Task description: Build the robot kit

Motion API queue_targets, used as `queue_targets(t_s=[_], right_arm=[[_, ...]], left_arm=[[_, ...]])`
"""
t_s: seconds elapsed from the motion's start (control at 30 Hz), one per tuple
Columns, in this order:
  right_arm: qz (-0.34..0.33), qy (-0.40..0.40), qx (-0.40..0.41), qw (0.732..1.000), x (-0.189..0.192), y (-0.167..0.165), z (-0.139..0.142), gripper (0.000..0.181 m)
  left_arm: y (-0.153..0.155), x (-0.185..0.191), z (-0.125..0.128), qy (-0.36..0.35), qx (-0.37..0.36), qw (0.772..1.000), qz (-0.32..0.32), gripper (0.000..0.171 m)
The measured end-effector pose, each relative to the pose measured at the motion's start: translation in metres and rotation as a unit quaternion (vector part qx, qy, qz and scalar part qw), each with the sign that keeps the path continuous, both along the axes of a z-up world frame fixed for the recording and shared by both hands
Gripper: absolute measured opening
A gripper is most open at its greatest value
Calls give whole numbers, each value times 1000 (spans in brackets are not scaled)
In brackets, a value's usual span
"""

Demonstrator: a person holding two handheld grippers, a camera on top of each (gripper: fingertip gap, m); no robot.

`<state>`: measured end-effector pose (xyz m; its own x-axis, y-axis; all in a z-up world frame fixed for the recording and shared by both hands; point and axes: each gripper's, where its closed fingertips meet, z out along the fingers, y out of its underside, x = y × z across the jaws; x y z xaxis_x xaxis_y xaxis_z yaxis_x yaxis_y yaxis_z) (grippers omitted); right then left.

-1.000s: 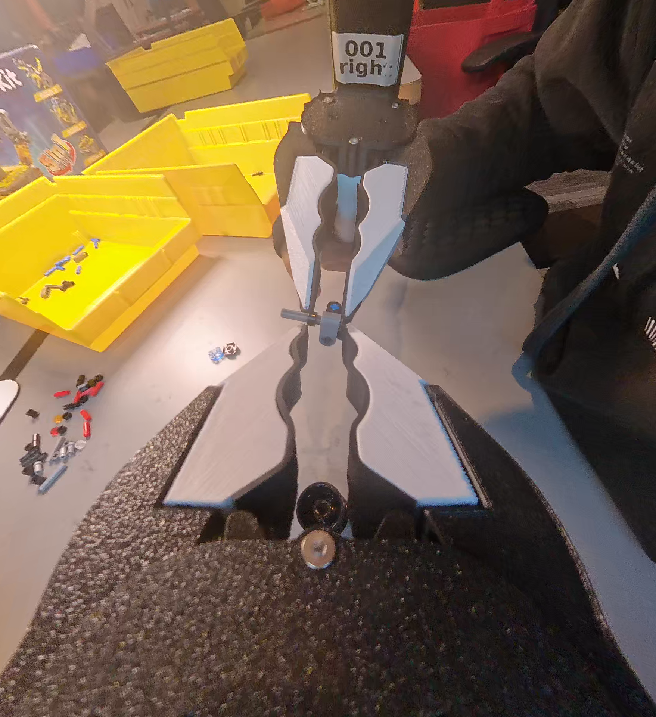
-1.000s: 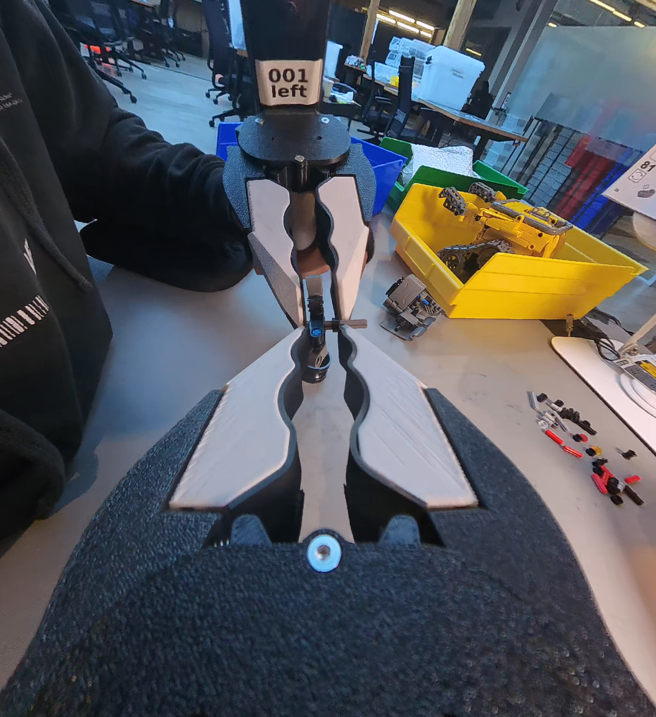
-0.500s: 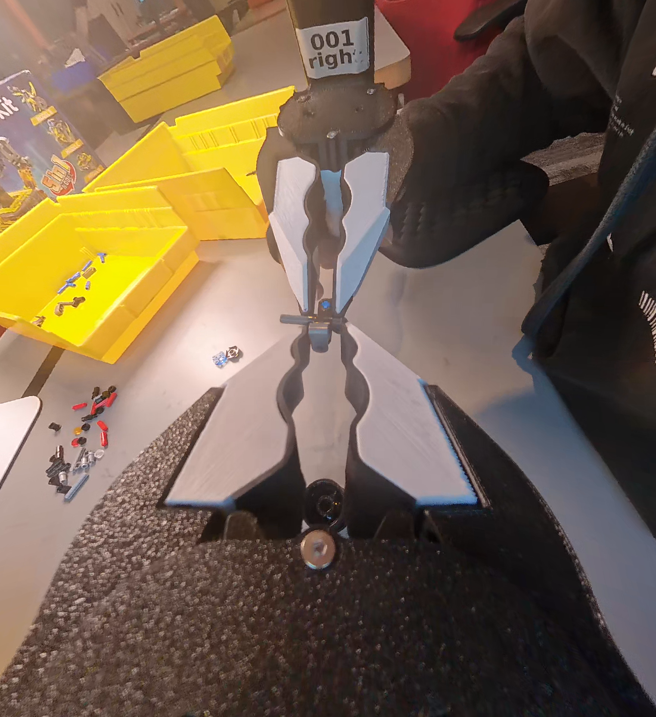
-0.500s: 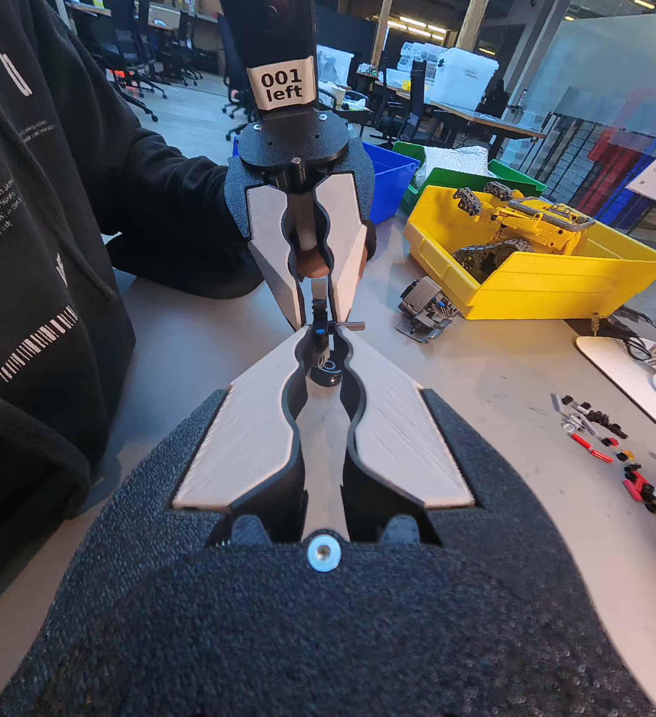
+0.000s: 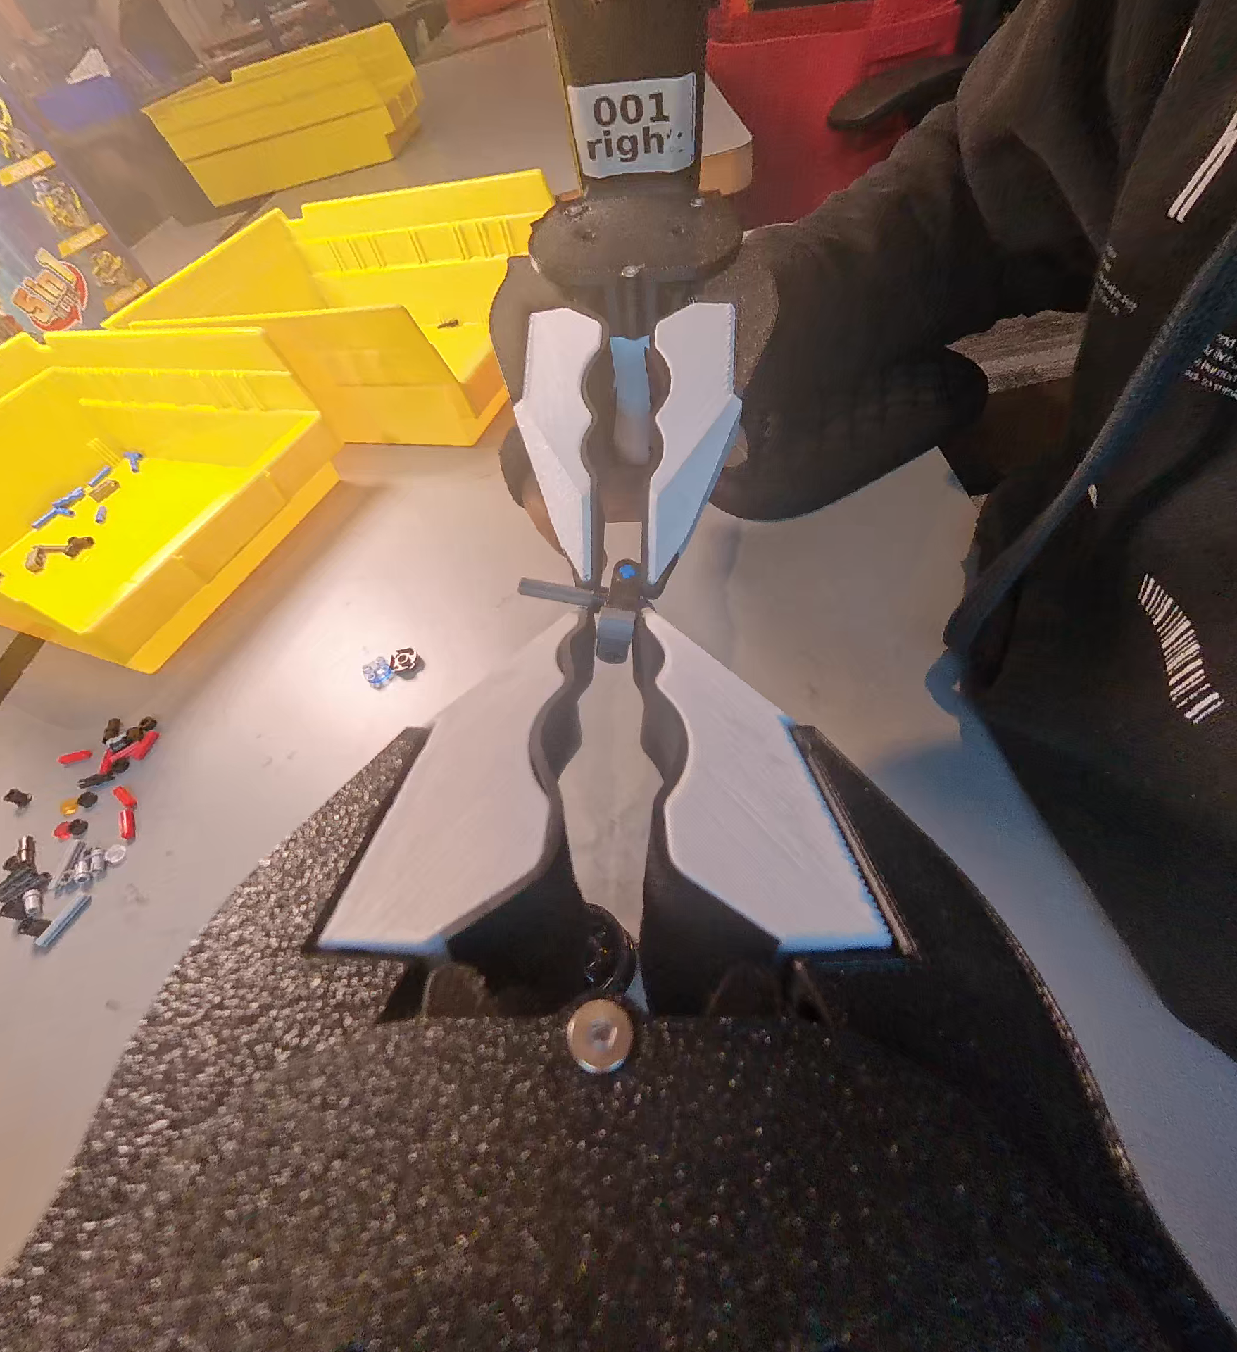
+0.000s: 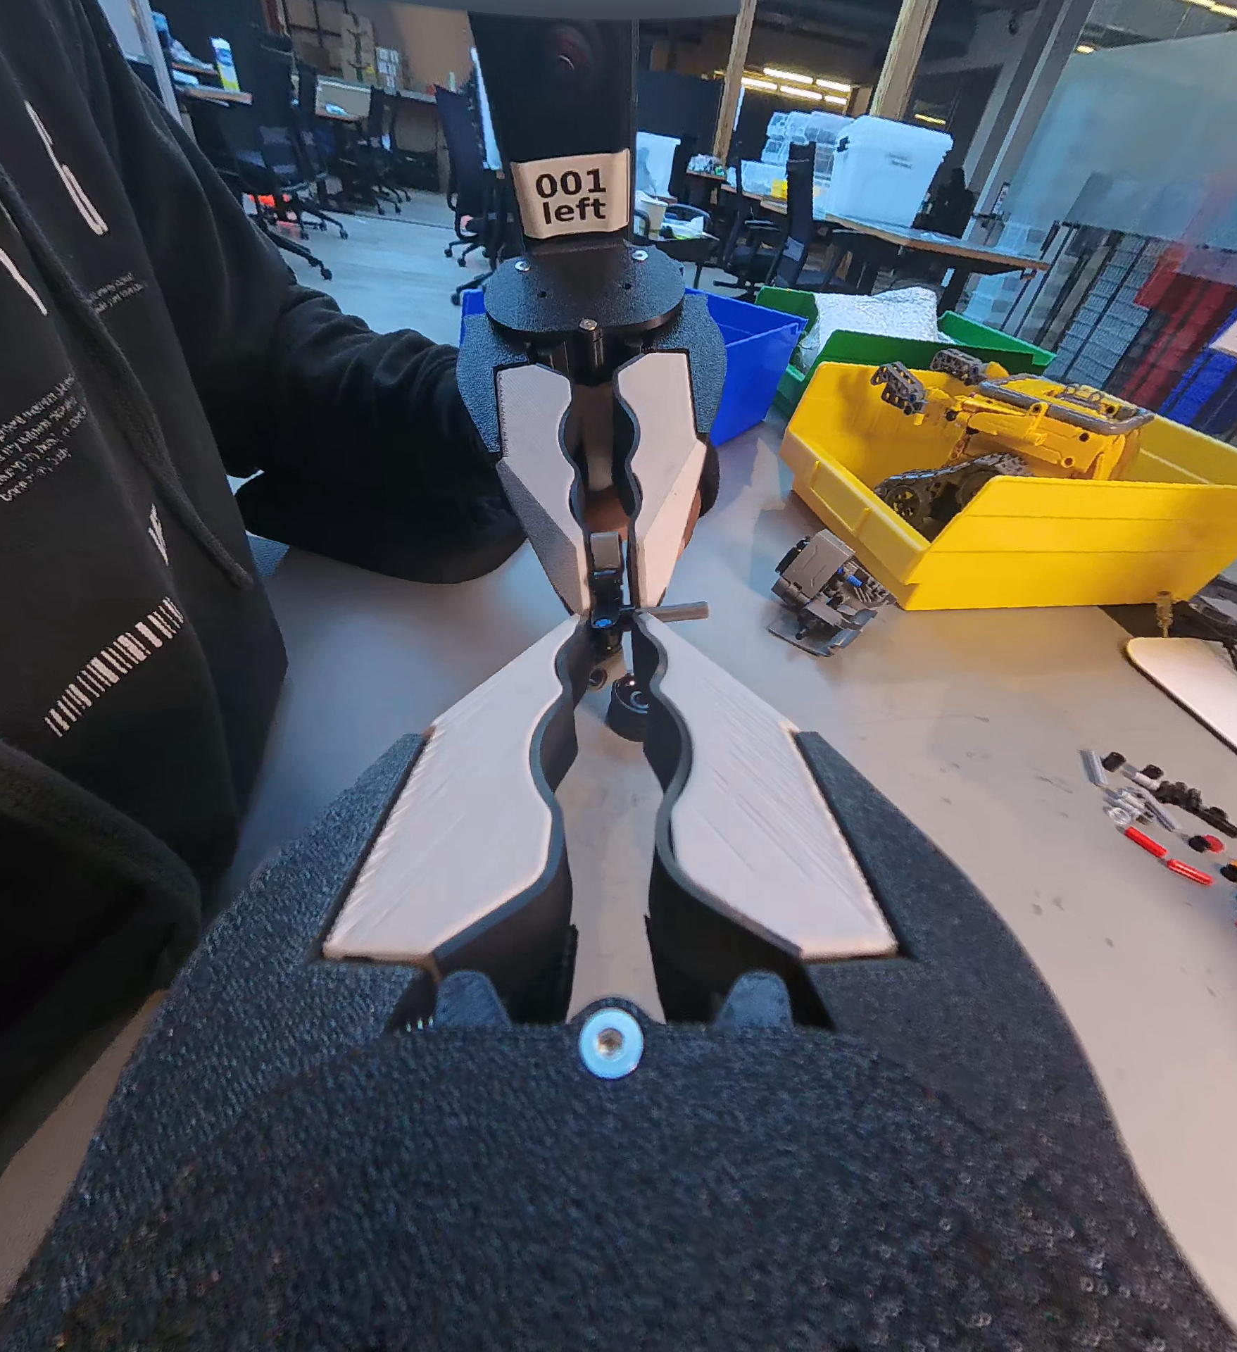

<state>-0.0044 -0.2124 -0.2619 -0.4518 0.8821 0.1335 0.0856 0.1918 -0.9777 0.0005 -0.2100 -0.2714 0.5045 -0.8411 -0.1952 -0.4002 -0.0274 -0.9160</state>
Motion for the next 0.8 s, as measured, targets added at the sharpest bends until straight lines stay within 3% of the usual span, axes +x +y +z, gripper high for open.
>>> queue_targets(t_s=[0.23, 0.53, 0.63, 0.8], right_arm=[[-8, -2, 17, 1000, -1, -2, -3, 17], [-18, -1, 7, 1000, -4, -2, -8, 11], [-12, -4, 8, 1000, -5, -2, -12, 20], [7, -9, -102, 995, 2, 19, 4, 22]], left_arm=[[0, -3, -2, -7, -17, 1000, 7, 9], [-3, -2, -8, -27, -42, 999, 2, 9], [1, -6, -11, -11, -24, 1000, 0, 10], [1, -10, -17, 34, 17, 999, -12, 10]])
